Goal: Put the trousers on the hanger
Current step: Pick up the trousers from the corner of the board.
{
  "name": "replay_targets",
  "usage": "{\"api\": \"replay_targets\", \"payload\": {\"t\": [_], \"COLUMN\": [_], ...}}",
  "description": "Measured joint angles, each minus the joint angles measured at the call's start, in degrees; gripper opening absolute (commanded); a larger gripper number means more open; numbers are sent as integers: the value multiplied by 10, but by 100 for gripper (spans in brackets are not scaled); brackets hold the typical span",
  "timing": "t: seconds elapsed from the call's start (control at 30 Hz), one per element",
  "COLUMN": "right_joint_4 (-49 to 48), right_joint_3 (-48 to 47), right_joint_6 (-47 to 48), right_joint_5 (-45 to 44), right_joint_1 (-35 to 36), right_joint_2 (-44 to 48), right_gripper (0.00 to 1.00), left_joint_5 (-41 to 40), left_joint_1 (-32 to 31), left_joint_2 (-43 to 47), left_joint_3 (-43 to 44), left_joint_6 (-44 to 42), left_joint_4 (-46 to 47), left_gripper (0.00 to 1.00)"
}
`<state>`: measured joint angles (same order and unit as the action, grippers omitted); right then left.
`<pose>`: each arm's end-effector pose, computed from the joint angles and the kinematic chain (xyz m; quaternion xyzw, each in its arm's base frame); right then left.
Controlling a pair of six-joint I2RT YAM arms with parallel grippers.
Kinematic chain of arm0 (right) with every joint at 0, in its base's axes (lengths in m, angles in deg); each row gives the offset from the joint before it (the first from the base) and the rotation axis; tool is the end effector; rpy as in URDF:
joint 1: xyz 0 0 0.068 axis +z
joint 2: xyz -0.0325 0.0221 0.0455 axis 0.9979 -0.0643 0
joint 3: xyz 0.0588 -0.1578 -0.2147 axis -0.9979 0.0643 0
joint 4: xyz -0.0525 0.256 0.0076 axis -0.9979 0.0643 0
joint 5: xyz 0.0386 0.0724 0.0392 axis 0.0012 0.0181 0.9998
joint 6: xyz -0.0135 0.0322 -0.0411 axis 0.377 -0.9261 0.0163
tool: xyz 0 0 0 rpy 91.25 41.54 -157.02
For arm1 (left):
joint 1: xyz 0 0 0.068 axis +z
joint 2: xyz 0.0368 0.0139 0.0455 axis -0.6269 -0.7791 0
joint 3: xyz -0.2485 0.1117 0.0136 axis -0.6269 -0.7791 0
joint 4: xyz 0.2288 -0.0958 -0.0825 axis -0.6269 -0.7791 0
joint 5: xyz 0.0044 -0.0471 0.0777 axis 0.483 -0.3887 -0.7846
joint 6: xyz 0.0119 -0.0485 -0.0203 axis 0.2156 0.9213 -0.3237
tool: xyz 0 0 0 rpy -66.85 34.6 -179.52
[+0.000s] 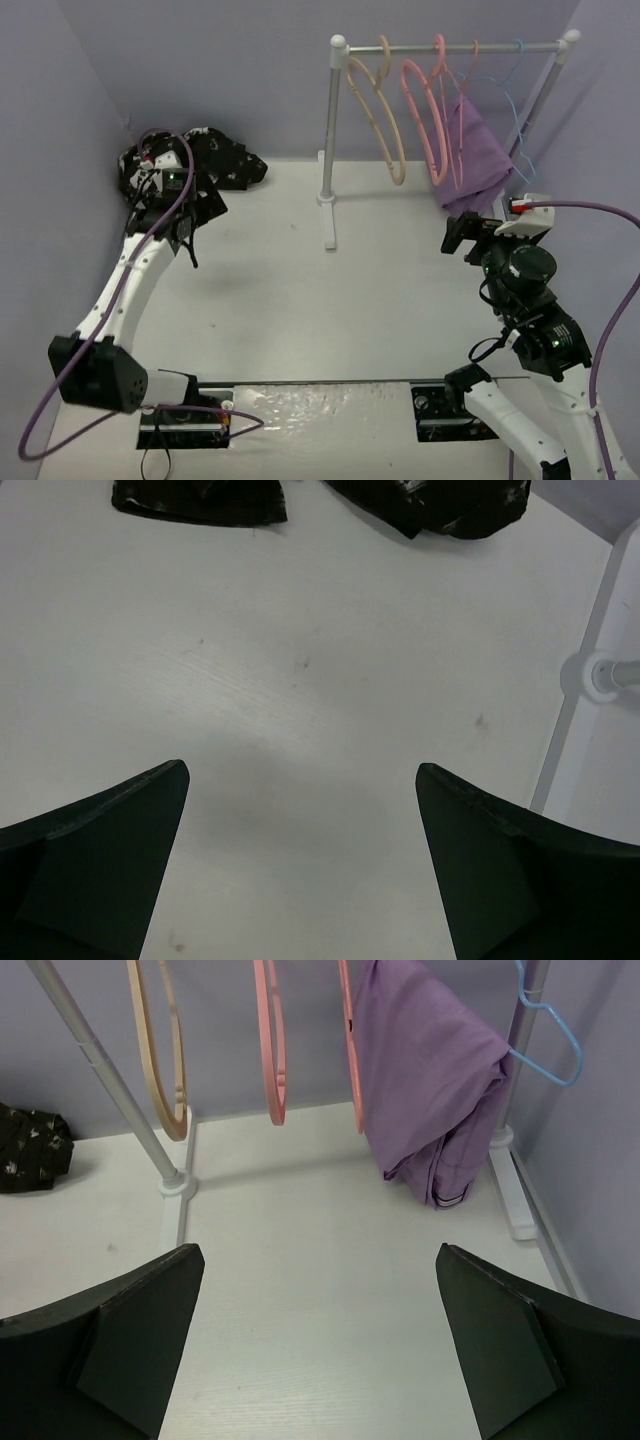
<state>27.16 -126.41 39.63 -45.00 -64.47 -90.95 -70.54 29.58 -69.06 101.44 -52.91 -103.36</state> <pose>0.1116 0.0322 0.4368 0.0476 0.6619 0.0866 0.7431 0.2731 -0.0370 0.3638 -0.2375 0.8412 -0.0912 0.4772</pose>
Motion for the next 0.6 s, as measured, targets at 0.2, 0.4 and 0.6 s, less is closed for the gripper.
{"api": "replay_targets", "payload": {"t": [0.2,0.4,0.6], "right_joint_4": [0,0,0], "right_joint_3": [0,7,9], "right_joint_6": [0,-6,-10], "right_joint_5": [6,22,36], "right_joint_1": [0,0,0], "right_joint_2": [-16,-37,-71], "right_gripper": [100,100,100], "left_joint_5": [-11,-29,-75], "left_joint_1": [-1,-5,-18], "left_joint_2": [-225,-431,-610], "left_joint_3": [148,350,566], "left_joint_6": [52,77,84], "left_joint_4": [74,104,82], "left_gripper": [97,97,97]}}
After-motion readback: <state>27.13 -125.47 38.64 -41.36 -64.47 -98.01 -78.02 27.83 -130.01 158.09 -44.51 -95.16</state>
